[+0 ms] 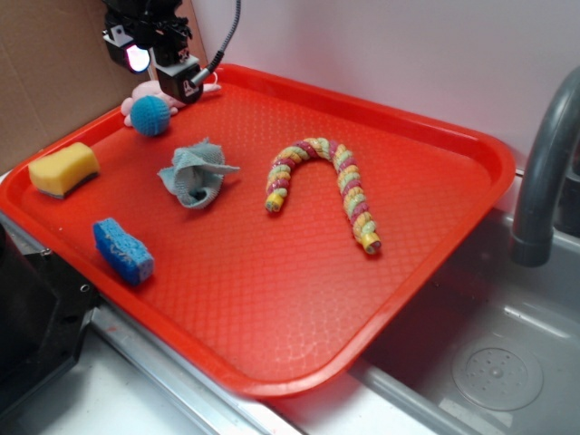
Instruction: Grab the pink bunny.
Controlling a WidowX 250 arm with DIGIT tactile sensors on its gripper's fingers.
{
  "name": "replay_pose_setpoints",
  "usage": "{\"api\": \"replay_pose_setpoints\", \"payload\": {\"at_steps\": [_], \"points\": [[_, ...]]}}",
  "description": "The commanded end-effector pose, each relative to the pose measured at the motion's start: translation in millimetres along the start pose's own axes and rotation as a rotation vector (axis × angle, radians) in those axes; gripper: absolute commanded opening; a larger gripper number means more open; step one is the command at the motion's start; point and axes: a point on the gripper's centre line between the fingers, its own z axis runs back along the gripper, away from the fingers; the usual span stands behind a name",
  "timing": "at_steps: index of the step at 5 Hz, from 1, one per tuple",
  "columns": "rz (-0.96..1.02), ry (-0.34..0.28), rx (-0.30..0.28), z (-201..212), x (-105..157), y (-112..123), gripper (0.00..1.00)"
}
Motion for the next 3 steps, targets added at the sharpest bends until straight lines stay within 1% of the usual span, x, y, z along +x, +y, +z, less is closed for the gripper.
{"api": "replay_pose_setpoints", "payload": {"at_steps": [1, 2, 3], "points": [[0.028, -0.047, 0.065, -17.4, 27.6, 14.0, 1.0], [0.021, -0.074, 0.093, -29.9, 46.0, 13.9, 1.0], [0.141, -0.116, 0.11, -33.3, 50.7, 24.8, 1.0]]}}
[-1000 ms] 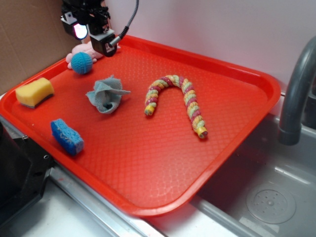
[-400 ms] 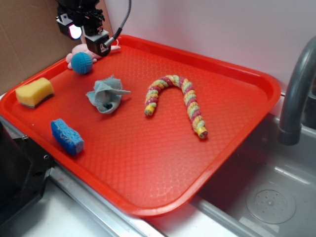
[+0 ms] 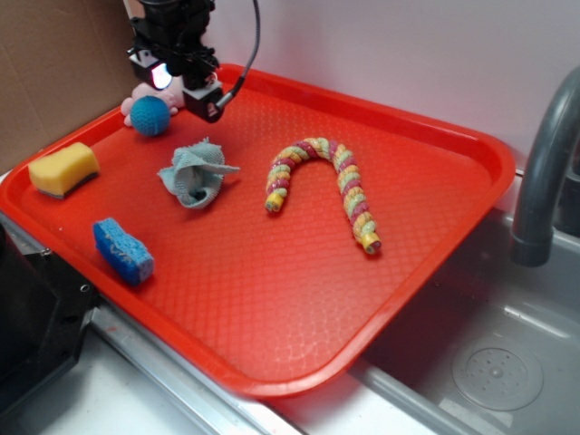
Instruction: Grab the pink bunny.
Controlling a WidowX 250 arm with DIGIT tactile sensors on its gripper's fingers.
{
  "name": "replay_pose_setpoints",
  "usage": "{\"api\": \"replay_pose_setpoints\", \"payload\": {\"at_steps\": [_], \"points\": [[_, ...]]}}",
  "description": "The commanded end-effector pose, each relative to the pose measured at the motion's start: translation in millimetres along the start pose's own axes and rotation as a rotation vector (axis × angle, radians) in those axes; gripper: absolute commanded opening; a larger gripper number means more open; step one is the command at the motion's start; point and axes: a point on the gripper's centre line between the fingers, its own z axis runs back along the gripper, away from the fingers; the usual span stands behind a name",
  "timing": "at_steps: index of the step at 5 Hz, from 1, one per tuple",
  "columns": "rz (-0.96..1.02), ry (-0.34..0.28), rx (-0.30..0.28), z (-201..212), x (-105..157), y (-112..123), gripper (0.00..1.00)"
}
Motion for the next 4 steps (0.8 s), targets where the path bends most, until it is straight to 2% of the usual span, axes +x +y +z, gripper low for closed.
{"api": "replay_pose_setpoints", "payload": {"at_steps": [1, 2, 3, 4], "points": [[0.24, -0.114, 0.011, 17.2, 17.5, 33.0, 1.0], [0.377, -0.143, 0.015, 24.3, 1.3, 51.0, 1.0], [0.376, -0.143, 0.027, 11.6, -6.3, 67.2, 1.0], [0.347, -0.133, 0.027, 4.3, -0.7, 65.1, 1.0]]}}
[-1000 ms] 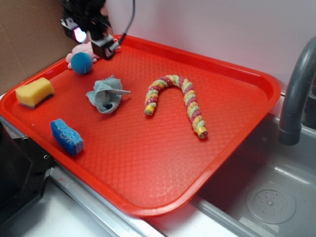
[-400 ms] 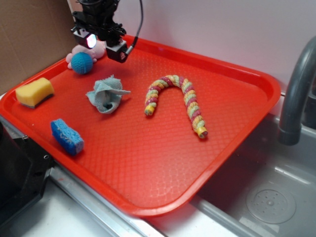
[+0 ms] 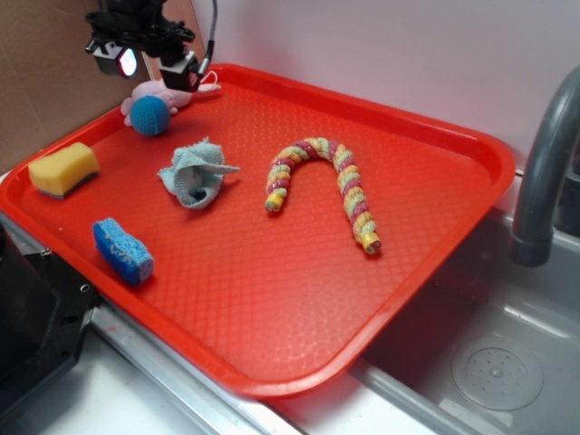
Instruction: Grab the pink bunny.
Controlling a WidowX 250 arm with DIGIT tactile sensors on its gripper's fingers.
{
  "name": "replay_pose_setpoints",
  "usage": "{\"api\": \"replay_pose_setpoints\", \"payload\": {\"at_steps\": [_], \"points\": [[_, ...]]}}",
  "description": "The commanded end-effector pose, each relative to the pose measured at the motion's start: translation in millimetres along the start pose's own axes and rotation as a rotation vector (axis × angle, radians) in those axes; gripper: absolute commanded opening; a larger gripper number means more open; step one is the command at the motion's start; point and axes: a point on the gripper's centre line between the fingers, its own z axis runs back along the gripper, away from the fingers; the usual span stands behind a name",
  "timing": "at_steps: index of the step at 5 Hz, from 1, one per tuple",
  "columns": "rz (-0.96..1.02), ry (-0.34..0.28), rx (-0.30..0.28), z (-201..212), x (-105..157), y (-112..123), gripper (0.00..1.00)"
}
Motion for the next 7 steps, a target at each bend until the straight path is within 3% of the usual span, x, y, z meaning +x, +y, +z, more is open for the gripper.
{"api": "replay_pose_setpoints", "payload": {"at_steps": [1, 3, 4, 6, 7], "points": [[-0.029, -0.004, 0.015, -10.4, 11.6, 5.1, 1.0], [-0.069, 0.064, -0.001, -39.6, 15.4, -9.8, 1.0], [-0.06, 0.061, -0.002, -39.1, 14.7, -9.7, 0.0], [-0.114, 0.002, -0.058, -2.9, 6.4, -15.7, 0.0], [-0.178, -0.011, -0.107, 23.4, -0.8, -32.1, 0.0]]}}
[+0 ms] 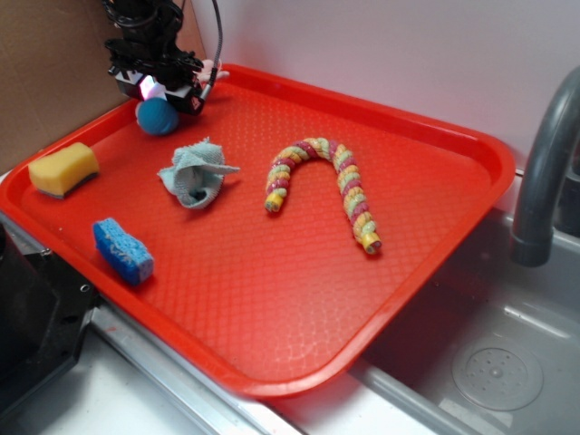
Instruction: Grab the pink bunny.
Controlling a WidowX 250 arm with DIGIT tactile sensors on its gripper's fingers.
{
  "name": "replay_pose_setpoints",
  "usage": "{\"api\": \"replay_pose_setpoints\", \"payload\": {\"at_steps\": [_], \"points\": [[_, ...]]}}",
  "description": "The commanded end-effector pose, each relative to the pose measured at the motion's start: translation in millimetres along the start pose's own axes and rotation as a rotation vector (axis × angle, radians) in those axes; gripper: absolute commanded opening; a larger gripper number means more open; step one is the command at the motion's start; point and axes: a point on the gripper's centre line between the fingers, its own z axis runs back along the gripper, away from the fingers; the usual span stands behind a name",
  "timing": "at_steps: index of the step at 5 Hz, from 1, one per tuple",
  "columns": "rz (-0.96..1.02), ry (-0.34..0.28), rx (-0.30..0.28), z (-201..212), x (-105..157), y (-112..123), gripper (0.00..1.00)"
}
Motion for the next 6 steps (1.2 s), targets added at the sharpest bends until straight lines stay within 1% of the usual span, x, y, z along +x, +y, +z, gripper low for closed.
{"api": "replay_pose_setpoints", "payload": {"at_steps": [1, 2, 3, 4, 5, 6], "points": [[-0.196, -0.071, -0.119, 94.0, -9.2, -52.2, 0.0], [-0.256, -0.045, -0.214, 127.1, -26.8, -67.6, 0.0], [-0.261, 0.01, -0.279, 144.5, -37.1, -68.6, 0.0], [-0.271, 0.039, -0.303, 159.6, -50.2, -71.1, 0.0], [-0.239, 0.055, -0.291, 163.6, -50.4, -51.0, 0.0], [-0.288, 0.154, -0.383, 160.3, -54.0, -34.7, 0.0]]}}
